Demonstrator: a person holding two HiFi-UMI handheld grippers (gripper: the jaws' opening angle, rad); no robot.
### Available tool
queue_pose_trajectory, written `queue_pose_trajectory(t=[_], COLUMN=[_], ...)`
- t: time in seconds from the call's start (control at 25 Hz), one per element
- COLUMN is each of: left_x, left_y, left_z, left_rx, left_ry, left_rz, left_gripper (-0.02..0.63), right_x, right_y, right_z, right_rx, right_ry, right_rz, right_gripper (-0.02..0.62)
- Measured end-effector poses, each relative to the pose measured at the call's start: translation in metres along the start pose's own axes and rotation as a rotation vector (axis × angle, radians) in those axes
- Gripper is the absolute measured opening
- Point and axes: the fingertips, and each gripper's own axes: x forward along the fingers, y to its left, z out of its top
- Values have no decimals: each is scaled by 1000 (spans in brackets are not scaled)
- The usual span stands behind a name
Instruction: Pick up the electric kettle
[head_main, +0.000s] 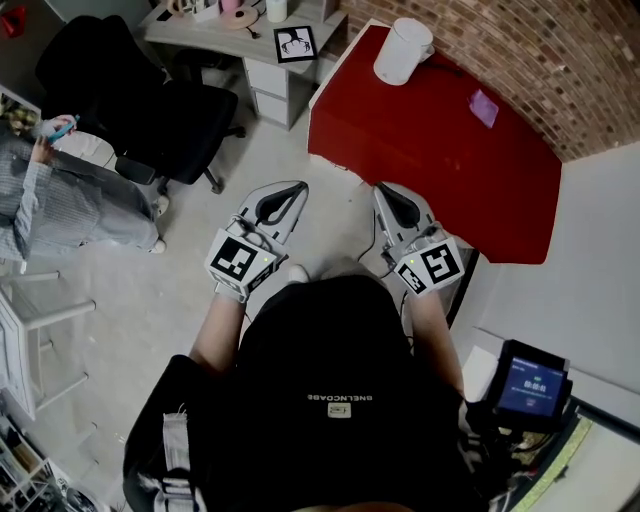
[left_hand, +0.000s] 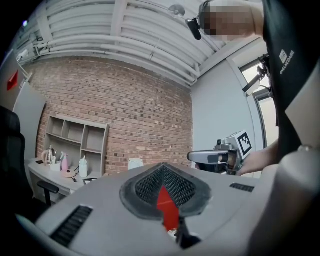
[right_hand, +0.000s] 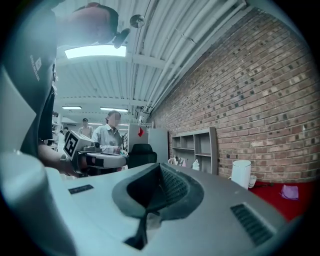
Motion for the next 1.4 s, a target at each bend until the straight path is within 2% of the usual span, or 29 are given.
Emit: queue_pose_trajectory(t=[0.88,1.4], left_x=[14,92], left_y=[32,70], left_z=[-1,-16], left_rx=[-5,-18], left_ry=[6,60], left_rz=[-9,-12], left_gripper=[5,6], right_x=[29,62], right_y=[-23,-103], right_z=[-1,-21], right_rx=[5,53], right_ry=[11,31], right_rz=[-19,-34], right_gripper=[2,2])
